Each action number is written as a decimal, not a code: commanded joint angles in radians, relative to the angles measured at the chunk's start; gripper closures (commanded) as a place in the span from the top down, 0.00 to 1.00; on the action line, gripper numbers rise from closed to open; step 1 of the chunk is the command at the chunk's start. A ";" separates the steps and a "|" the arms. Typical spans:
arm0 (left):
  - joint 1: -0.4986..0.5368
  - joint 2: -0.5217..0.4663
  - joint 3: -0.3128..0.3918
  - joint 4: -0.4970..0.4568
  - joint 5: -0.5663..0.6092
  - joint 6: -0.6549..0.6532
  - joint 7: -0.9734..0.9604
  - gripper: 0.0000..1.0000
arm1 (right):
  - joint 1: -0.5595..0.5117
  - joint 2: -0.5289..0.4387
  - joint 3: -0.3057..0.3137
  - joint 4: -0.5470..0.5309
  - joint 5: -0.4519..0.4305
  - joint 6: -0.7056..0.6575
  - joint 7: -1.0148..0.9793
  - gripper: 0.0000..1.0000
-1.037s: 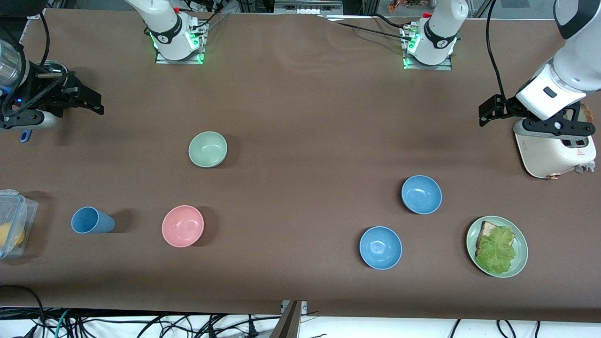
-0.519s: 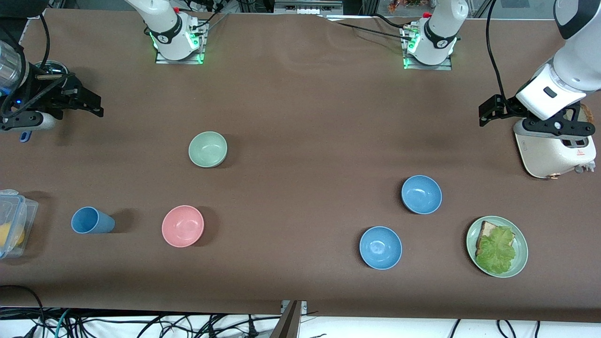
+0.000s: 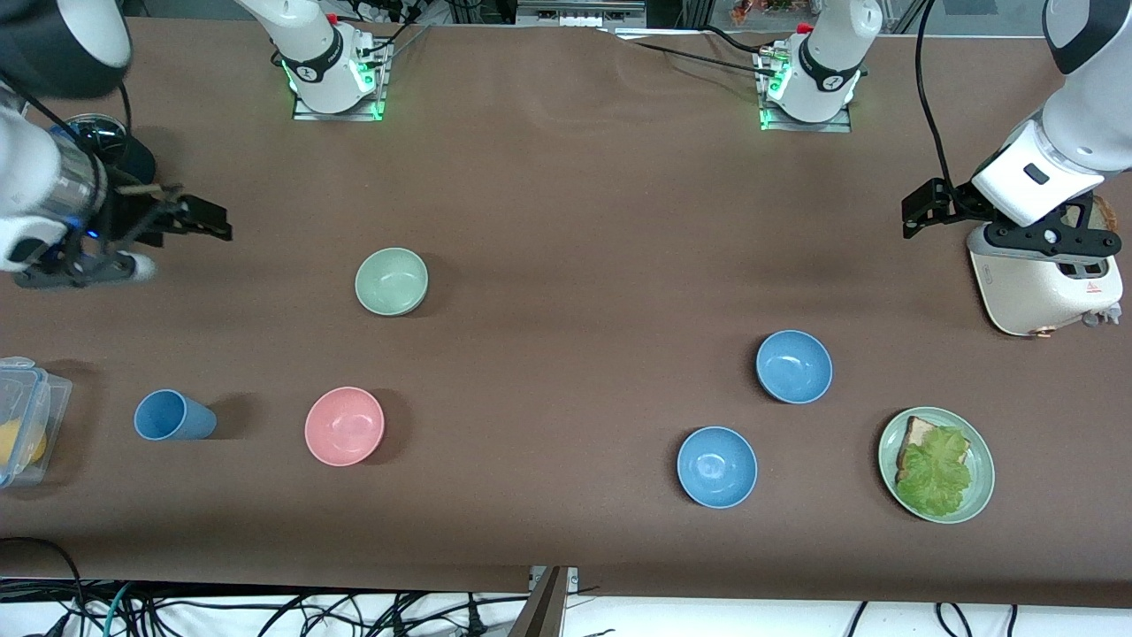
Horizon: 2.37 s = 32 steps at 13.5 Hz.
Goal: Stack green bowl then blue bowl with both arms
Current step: 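Reach the right gripper down to the light green bowl's rim, then grasp the green bowl rim with the right gripper and slide it to mid-table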
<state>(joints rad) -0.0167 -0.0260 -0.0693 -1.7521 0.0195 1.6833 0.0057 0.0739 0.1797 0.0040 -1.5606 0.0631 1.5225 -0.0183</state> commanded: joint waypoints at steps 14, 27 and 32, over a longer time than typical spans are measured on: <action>-0.006 0.014 0.003 0.028 -0.018 -0.024 -0.009 1.00 | 0.084 0.075 0.063 -0.702 0.050 0.952 0.035 0.98; -0.006 0.014 0.003 0.028 -0.018 -0.024 -0.009 1.00 | 0.084 0.126 0.108 -0.707 0.052 0.975 0.107 0.00; -0.006 0.014 0.003 0.029 -0.019 -0.024 -0.010 1.00 | 0.122 0.132 0.172 -0.551 0.049 0.882 0.279 0.00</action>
<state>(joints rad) -0.0169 -0.0239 -0.0693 -1.7517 0.0195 1.6808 0.0056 0.1672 0.3092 0.1605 -2.2040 0.1020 2.4779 0.1889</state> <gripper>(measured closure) 0.000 0.960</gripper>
